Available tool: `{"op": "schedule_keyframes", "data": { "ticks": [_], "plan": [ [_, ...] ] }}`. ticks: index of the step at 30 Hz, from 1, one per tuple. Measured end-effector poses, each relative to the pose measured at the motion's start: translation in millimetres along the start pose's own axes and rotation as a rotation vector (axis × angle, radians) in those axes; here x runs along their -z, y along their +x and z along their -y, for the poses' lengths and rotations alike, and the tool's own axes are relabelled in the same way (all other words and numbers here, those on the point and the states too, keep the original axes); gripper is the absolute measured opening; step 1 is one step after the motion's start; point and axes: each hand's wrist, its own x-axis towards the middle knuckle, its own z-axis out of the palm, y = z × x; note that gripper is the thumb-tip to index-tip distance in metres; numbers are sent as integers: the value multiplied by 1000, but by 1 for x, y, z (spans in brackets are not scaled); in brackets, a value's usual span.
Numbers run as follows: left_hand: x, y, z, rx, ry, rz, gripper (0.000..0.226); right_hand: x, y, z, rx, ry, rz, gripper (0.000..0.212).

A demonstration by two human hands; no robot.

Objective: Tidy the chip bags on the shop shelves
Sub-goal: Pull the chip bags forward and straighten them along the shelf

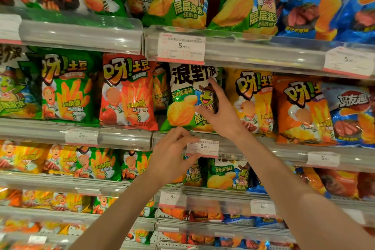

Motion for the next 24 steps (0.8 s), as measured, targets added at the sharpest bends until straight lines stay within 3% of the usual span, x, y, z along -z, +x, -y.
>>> {"op": "schedule_keyframes", "data": {
  "ticks": [8,13,20,22,24],
  "plan": [
    [0,1,1,-1,-4,13,40,-7,3,-1,-32,-112,45,94],
    [0,-1,0,-7,-1,9,39,-2,-1,11,-23,-326,22,86],
    [-6,-5,-3,-46,56,16,44,50,-36,12,133,-455,-308,47],
    [-6,-3,-4,-28,43,20,42,78,-44,0,116,-509,-430,42],
    [-7,-1,-3,-10,38,23,38,102,-48,-17,-14,-487,-457,47]
  ]
}}
